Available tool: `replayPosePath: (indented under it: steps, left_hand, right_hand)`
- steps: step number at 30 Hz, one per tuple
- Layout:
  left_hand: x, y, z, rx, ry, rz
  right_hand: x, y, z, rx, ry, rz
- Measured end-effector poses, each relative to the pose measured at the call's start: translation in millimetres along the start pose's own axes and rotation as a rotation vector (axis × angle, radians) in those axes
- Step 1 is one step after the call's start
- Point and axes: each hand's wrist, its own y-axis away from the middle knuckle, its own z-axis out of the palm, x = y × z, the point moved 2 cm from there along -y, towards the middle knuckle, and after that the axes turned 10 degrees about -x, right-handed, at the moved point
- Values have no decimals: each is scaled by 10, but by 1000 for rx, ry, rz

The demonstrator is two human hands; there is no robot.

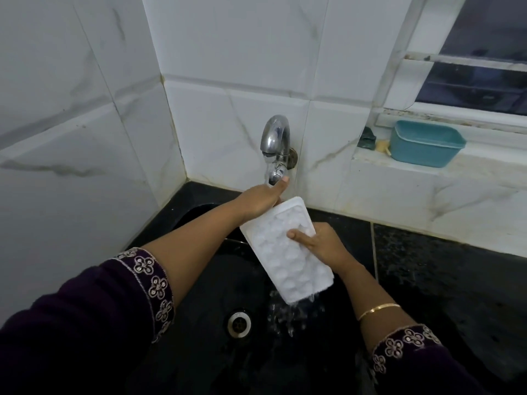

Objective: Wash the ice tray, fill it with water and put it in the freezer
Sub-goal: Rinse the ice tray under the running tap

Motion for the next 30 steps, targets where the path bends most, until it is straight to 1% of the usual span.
replayPosePath:
  steps: [2,5,9,11,12,13,14,15,16,17,18,19,22,23,25,27,29,30]
  left_hand:
    - [8,-85,13,46,26,12]
    - [-5,-188,27,199,291,29]
    - [-53,-201,29,400,512,71]
    - [-72,-163,60,516,507,46]
    - [-86,-148,86,574,488,37]
    - [-102,-138,113,611,518,11]
    - [-140,-139,129,632,620,-24]
    - [-170,-137,133,608,806,-76]
    - [-193,-154,150,521,1014,-125]
    - [-207,-169,165,378,1165,-153]
    - [-215,-162,176,280,1241,-172]
    - [-215,-124,184,232,1286,-172]
    - [-302,-131,145,197,1331,-123]
    - [-306,-104,136,177,1334,-116]
    - [-297,-40,141,150,1374,-77]
    - [-309,-32,145,140,1351,-56]
    - [-310,-2,148,120,1322,-34]
    - [-306,18,147,100,1295,-28]
  right_hand:
    - [43,37,-32,116,62,6]
    - [72,67,-2,310,223,-70]
    - [125,65,163,421,478,-253]
    - [160,49,269,486,622,-318]
    - [162,50,332,537,668,-336]
    - [158,52,387,598,693,-347]
    - [142,68,440,657,703,-348]
    - [136,77,479,702,711,-348]
    - [118,90,509,728,718,-349]
    - [115,88,529,722,719,-350]
    - [121,78,548,685,710,-352]
    - [133,68,572,610,676,-358]
    - [102,70,691,281,484,-356]
    - [25,64,737,202,433,-356]
    - [-206,40,811,130,383,-342]
    - [-411,-34,842,94,259,-277]
    - [-490,-170,816,77,111,-210]
    - [-461,-266,786,65,109,-197]
